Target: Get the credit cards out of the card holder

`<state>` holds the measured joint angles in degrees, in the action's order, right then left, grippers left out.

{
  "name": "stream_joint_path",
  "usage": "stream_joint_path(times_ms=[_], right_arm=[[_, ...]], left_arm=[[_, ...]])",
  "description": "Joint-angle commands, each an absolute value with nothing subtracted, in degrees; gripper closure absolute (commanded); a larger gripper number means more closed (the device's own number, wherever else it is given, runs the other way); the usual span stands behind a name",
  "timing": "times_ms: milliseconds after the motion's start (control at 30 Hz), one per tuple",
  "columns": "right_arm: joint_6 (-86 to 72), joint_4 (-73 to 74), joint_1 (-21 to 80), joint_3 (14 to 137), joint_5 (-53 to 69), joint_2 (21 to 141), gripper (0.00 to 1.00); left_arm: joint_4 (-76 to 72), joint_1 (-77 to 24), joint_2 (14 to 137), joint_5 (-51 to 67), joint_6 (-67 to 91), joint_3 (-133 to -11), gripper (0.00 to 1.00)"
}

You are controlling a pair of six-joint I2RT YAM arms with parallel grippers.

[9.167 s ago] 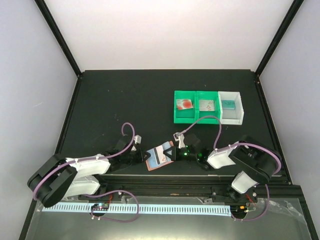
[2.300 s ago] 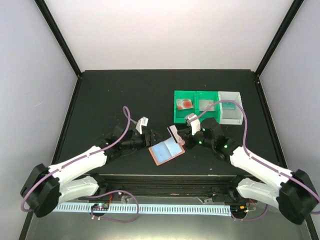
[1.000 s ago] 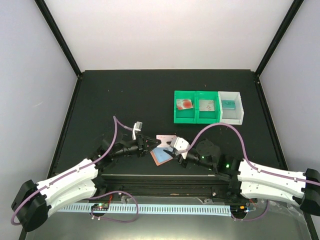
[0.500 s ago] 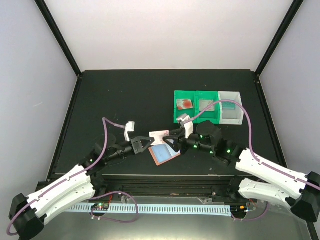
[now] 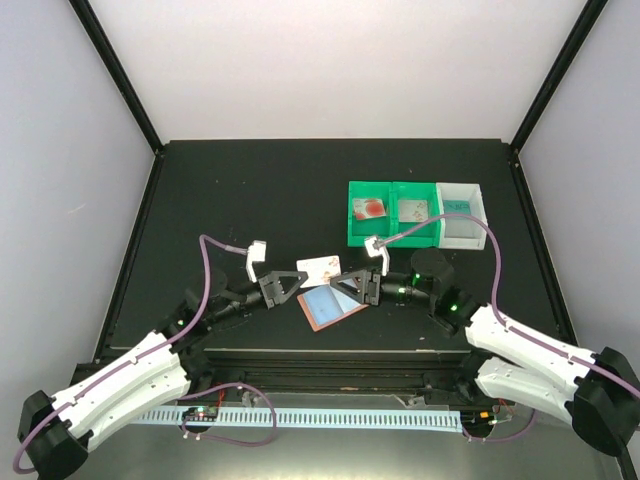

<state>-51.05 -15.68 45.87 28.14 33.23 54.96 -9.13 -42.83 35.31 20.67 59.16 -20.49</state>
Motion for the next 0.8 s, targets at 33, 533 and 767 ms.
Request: stream_joint_path(times_ms=[33, 533, 767], right_arm=[[-55.92, -23.80, 45.66, 27.25, 35.63, 53.81, 0.75], [-53.16, -20.29, 45.23, 27.48, 30.30, 51.53, 0.99], [-44.06, -5.86, 40.75, 31.85, 26.94, 49.61, 0.99]], left_arm=[[-14.58, -43.15, 36.27, 21.74, 60.07, -19.97, 0.98], [-13.61, -43.20, 35.18, 20.53, 60.33, -18.88, 0.68], [-3.44, -43.17, 33.62, 16.03, 55.31, -21.83, 0.11]])
